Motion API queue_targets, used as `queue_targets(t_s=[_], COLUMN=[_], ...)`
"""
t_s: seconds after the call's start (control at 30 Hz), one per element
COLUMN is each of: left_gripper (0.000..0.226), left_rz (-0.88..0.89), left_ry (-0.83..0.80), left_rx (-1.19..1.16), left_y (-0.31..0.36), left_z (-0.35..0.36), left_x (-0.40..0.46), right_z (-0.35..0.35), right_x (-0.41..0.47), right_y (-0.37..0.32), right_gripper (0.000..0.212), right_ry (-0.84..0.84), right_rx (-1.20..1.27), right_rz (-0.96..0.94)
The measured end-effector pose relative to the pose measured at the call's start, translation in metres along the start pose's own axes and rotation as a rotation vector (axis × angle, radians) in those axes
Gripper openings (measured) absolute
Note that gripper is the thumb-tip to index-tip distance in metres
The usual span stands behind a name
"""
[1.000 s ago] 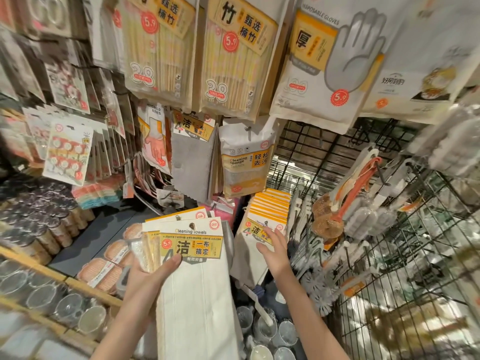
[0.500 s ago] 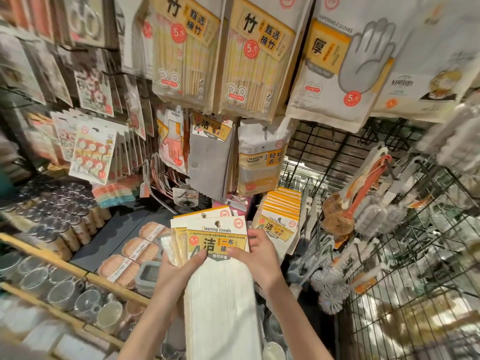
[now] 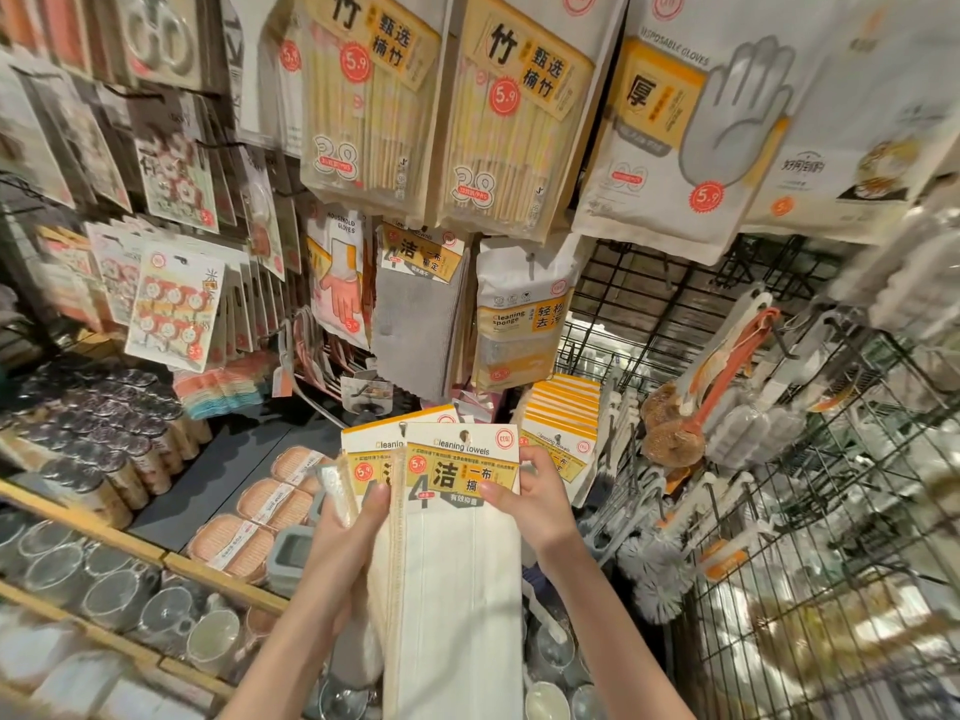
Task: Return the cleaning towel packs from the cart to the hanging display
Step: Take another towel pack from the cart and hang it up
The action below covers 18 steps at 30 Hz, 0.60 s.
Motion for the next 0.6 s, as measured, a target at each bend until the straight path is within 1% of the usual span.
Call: queue_targets(t_s=[0.07, 0.13, 0.2, 0.33, 0.5, 0.57, 0.6], left_gripper=[0.041, 0.039, 0.039, 0.037, 0.050, 0.049, 0.045], left_rz=[0.008, 0.017, 0.019, 0.027, 0.028, 0.016, 0.013], left_ry=[0.013, 0.034, 0.048, 0.082, 0.091, 0.110, 0.128], left_rx=[-0.010, -0.014, -0.015, -0.018, 0.051, 0.072, 0.090], left_y=[-0.001, -0.004, -0.007, -0.013, -0.012, -0.011, -0.011], left_z=[0.000, -0.001, -0.003, -0.012, -0.015, -0.018, -0.019], left_x=[0.002, 0.005, 0.008, 0.012, 0.018, 0.021, 0.023], right_z=[-0.007, -0.016, -0.029, -0.057, -0.088, -0.098, -0.103], right_x=[-0.001, -0.003, -0.006, -0.008, 0.001, 0.010, 0.015], right_y=[0.005, 0.011, 0.016, 0.028, 0.043, 0.046, 0.048], right_gripper=[0.045, 0.057, 0.062, 0.063, 0.067, 0.066, 0.066], right_ry=[0.037, 0.079, 0.125, 0.218, 0.323, 0.349, 0.360], right_rx=[0.037, 0.081, 0.109, 0.117, 0.115, 0.105, 0.118], right_rz=[-0.012, -0.038, -0.067, -0.058, -0.001, -0.003, -0.007])
Point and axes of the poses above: each hand's wrist, its own x-axis towards the middle knuckle, its own z-axis out of the palm, y = z × x, the point moved 7 cm from there along x, towards the middle knuckle, and after that the axes turned 8 degrees about -y, right-handed, at the moved point
